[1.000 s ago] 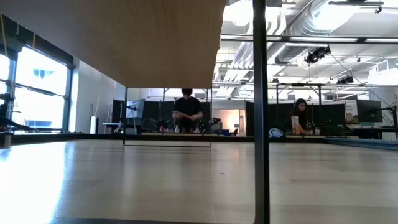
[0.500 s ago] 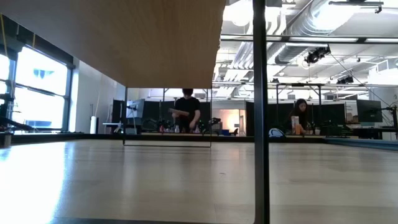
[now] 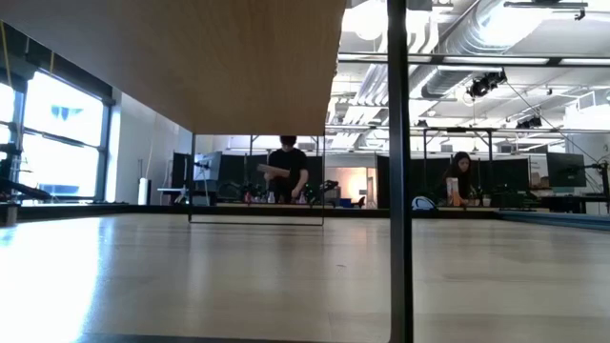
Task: Sort vases onto shelf
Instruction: Put the left transparent vase on the shelf to align with the other transparent vases
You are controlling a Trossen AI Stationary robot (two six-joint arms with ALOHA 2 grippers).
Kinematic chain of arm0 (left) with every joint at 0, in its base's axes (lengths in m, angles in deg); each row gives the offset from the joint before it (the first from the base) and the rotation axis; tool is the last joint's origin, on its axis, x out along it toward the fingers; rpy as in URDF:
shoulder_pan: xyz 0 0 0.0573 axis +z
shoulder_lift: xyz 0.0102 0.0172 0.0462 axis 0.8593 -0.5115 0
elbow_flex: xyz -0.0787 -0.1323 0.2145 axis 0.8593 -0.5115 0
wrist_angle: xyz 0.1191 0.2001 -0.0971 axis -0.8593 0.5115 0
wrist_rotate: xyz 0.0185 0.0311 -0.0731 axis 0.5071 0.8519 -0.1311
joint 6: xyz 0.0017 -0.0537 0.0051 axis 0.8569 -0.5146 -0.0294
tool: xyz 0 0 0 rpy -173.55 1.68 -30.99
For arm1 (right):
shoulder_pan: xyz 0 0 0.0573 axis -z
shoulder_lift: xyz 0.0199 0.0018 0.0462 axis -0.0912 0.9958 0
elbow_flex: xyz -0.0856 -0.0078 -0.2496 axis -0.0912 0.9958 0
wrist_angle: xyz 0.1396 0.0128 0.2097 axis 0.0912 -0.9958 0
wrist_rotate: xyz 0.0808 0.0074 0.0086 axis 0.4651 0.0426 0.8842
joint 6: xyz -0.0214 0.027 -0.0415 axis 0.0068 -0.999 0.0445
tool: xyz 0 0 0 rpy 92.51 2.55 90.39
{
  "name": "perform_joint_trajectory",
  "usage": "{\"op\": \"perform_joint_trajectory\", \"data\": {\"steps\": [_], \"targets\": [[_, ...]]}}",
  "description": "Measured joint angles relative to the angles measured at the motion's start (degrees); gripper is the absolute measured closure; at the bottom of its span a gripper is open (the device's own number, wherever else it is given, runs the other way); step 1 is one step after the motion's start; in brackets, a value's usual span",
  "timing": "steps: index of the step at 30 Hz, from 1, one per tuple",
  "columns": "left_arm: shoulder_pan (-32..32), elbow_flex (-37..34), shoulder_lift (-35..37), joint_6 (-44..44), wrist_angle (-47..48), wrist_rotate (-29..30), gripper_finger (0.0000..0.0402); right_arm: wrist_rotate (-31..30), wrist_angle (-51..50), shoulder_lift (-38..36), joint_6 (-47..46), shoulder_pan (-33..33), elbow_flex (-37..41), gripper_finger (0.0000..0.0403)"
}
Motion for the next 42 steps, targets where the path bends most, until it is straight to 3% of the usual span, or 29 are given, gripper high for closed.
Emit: {"op": "perform_joint_trajectory", "data": {"steps": [4,8,18,21,29,42], "targets": [[-1.6,-1.9,0.3,0.7,1.9,-10.9,0.0232,-3.7,-3.0,0.0,-5.9,-2.2,0.0,0.0341],[-4.1,-4.6,0.7,1.4,2.3,-16.9,0.0232,-7.0,-4.7,0.0,-12.7,-3.4,0.0,0.0341],[-13.0,-19.6,2.6,-0.1,2.3,-23.9,0.0232,-11.7,-3.0,0.0,-18.7,-4.2,0.0,0.0341],[-14.9,-22.8,2.9,-1.4,2.3,-23.7,0.0232,-12.0,-2.9,0.0,-18.7,-4.4,0.0,0.0341],[-16.2,-28.7,4.0,-4.2,2.2,-16.7,0.0232,-14.2,-2.9,0.0,-18.5,-5.2,0.0,0.0341],[-16.2,-34.0,4.1,-6.8,-2.0,-20.0,0.0232,-16.9,-2.9,0.0,-18.7,-7.2,0.0,0.0341]]}}
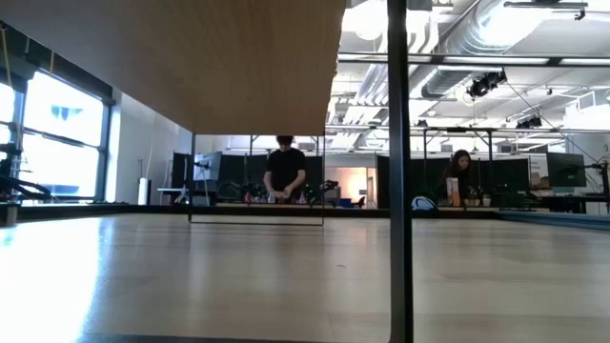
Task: Sort vases onto shelf
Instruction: Put the left transparent vase on the shelf to align with the other transparent vases
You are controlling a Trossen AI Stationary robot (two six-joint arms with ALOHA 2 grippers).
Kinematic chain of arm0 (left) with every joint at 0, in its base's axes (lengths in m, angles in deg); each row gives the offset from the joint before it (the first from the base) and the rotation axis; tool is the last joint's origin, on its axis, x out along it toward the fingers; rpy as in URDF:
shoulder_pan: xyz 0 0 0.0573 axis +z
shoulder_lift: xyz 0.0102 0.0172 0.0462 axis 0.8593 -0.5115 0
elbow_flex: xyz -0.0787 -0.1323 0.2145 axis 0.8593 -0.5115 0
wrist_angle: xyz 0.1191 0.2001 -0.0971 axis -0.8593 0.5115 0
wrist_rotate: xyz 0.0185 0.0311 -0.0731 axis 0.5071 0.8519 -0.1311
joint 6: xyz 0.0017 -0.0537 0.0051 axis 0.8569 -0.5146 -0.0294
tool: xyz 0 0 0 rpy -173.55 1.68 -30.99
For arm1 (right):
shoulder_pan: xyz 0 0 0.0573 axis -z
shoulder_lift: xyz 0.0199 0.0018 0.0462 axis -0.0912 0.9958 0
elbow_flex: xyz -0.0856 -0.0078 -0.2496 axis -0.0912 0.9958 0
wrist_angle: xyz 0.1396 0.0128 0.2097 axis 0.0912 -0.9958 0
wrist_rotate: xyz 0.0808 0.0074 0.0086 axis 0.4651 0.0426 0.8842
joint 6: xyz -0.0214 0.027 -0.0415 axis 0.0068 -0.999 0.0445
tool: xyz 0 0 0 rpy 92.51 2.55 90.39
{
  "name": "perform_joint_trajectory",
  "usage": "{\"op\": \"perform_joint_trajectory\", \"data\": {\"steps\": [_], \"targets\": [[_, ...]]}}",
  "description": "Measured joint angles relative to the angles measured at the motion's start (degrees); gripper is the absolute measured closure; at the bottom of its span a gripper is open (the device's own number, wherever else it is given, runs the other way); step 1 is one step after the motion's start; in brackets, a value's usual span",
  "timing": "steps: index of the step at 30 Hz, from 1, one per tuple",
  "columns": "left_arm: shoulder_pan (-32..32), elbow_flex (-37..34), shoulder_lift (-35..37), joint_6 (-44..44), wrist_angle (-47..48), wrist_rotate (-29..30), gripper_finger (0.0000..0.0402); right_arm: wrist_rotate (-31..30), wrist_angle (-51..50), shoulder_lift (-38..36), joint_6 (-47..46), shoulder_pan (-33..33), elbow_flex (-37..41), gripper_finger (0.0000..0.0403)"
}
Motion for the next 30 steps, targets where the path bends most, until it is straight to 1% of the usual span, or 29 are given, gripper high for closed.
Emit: {"op": "perform_joint_trajectory", "data": {"steps": [14,18,20,24,30], "targets": [[0.0,-6.2,0.1,-3.3,-2.2,0.0,0.0232,-0.7,0.0,0.0,-1.3,-0.3,0.0,0.0341],[0.0,-6.8,0.1,-3.9,-2.1,0.5,0.0233,-0.7,0.1,0.0,-1.3,-0.3,0.0,0.0341],[0.0,-6.8,0.2,-4.3,-2.3,0.4,0.024,-0.7,0.2,0.0,-1.3,-0.3,0.0,0.0341],[0.0,-6.9,0.3,-4.4,-2.2,0.4,0.0277,-0.7,0.2,0.0,-1.3,-0.3,0.0,0.0341],[0.0,-6.9,0.3,-4.0,-1.6,0.2,0.0364,-0.7,0.2,0.0,-1.2,-0.3,0.0,0.0341]]}}
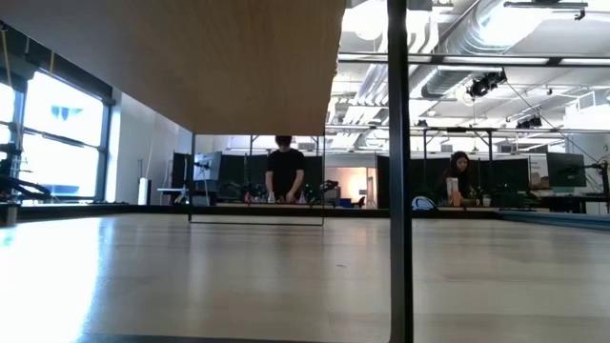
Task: Sort vases onto shelf
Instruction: Put the left transparent vase on the shelf to align with the other transparent vases
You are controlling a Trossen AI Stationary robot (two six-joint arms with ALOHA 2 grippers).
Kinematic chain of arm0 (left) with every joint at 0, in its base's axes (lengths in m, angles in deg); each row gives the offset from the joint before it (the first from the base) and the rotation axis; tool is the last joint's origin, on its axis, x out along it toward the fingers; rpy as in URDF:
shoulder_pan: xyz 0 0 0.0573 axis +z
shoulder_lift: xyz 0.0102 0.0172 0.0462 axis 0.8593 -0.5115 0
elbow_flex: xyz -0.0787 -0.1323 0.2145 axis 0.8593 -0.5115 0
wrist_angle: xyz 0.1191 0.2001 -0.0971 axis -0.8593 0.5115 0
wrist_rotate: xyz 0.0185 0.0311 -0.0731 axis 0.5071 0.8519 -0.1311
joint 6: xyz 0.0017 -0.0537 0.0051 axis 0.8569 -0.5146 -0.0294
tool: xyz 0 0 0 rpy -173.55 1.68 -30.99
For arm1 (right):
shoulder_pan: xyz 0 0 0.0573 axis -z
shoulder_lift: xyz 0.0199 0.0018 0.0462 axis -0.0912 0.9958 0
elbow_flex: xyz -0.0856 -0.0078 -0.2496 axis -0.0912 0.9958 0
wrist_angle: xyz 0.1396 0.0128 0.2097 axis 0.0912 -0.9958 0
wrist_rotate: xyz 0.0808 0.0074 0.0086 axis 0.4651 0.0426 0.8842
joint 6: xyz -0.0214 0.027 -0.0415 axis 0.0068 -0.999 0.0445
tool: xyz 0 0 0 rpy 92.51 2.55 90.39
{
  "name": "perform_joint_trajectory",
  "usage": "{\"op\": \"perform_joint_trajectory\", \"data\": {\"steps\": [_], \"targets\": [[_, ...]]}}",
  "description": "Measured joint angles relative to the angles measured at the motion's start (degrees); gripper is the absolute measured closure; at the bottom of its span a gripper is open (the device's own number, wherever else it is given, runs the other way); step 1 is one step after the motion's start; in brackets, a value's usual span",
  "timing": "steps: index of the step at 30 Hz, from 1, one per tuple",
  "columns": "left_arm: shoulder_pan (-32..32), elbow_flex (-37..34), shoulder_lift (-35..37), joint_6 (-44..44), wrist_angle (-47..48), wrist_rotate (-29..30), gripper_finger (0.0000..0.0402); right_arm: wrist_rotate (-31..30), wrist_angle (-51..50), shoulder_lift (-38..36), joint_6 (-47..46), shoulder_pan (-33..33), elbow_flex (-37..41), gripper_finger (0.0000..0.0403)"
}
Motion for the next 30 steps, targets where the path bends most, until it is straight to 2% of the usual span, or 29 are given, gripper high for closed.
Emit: {"op": "perform_joint_trajectory", "data": {"steps": [2,9,14,23,30], "targets": [[0.0,0.1,0.0,0.1,0.7,-0.3,0.0382,0.0,0.0,0.0,0.0,0.0,0.0,0.0341],[0.0,1.9,-0.2,-0.6,1.2,-2.1,0.0375,0.0,0.0,0.0,0.2,0.0,0.0,0.0341],[0.2,5.3,-0.2,-0.7,1.4,-3.5,0.0387,0.0,0.0,0.0,0.2,0.0,0.0,0.0341],[0.2,15.1,-0.3,-2.6,6.4,-3.6,0.0386,0.0,0.0,0.0,1.4,0.0,0.0,0.0341],[4.3,24.7,-2.4,2.7,6.1,-2.2,0.0386,0.4,-0.8,0.0,1.7,0.0,0.0,0.0341]]}}
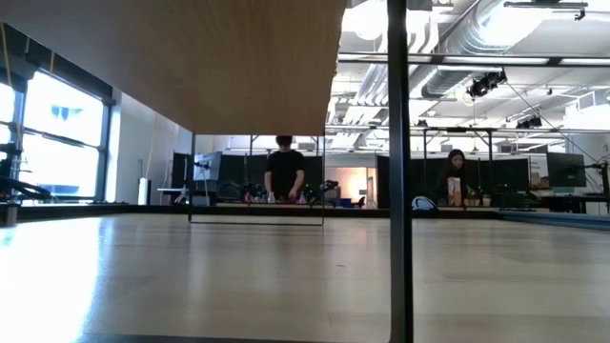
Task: Sort vases onto shelf
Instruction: Put the left transparent vase on the shelf to align with the other transparent vases
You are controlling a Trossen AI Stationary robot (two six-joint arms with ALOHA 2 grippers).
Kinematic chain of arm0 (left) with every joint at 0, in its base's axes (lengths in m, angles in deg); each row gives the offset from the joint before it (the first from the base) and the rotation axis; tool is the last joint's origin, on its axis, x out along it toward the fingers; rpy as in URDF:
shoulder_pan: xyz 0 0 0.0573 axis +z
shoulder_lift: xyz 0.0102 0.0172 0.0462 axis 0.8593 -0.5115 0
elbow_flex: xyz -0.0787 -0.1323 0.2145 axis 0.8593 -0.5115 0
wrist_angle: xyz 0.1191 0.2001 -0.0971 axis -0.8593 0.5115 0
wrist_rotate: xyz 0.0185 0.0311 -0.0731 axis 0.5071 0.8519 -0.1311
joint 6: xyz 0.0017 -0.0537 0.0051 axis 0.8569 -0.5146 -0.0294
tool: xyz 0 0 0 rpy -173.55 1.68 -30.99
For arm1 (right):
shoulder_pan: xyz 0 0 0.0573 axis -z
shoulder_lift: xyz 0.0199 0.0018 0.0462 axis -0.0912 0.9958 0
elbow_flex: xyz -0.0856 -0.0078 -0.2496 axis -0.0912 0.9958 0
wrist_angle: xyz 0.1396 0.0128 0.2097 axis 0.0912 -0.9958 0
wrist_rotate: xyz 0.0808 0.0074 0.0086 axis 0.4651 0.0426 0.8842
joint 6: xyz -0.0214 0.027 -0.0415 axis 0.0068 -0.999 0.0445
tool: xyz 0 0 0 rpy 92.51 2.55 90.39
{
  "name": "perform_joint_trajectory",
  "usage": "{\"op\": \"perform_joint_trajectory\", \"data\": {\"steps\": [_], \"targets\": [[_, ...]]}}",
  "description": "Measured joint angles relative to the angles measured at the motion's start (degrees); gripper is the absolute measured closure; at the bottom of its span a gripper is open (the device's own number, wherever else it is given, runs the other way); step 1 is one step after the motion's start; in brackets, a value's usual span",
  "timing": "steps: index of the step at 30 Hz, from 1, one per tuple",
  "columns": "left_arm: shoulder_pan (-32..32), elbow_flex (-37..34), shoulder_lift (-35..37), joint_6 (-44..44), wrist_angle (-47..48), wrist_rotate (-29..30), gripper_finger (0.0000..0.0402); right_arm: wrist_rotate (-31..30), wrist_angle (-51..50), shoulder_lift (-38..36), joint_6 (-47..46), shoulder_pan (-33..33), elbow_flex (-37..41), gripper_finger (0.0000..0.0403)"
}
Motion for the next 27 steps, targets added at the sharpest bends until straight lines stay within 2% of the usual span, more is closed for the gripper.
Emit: {"op": "perform_joint_trajectory", "data": {"steps": [5,10,15,19,24,27], "targets": [[5.2,7.5,-4.2,8.6,0.0,3.7,0.0386,0.7,-0.7,0.0,0.0,0.0,0.0,0.0341],[10.6,15.4,-8.3,17.3,-0.1,3.9,0.0387,2.8,-1.8,0.0,0.0,0.0,0.0,0.0341],[14.0,24.3,-11.0,22.9,-0.1,4.5,0.0387,5.1,-2.5,0.0,-0.4,-0.3,0.0,0.0341],[16.4,30.8,-13.2,27.3,-0.2,7.7,0.0387,6.3,-2.7,0.0,-0.6,-1.1,0.0,0.0341],[21.1,34.8,-16.8,34.0,-0.2,9.2,0.0387,6.6,-2.6,0.0,-3.4,-2.7,0.0,0.0341],[23.5,35.4,-18.8,37.0,-0.2,9.1,0.0387,4.4,-2.0,0.2,-6.0,-4.3,0.0,0.0341]]}}
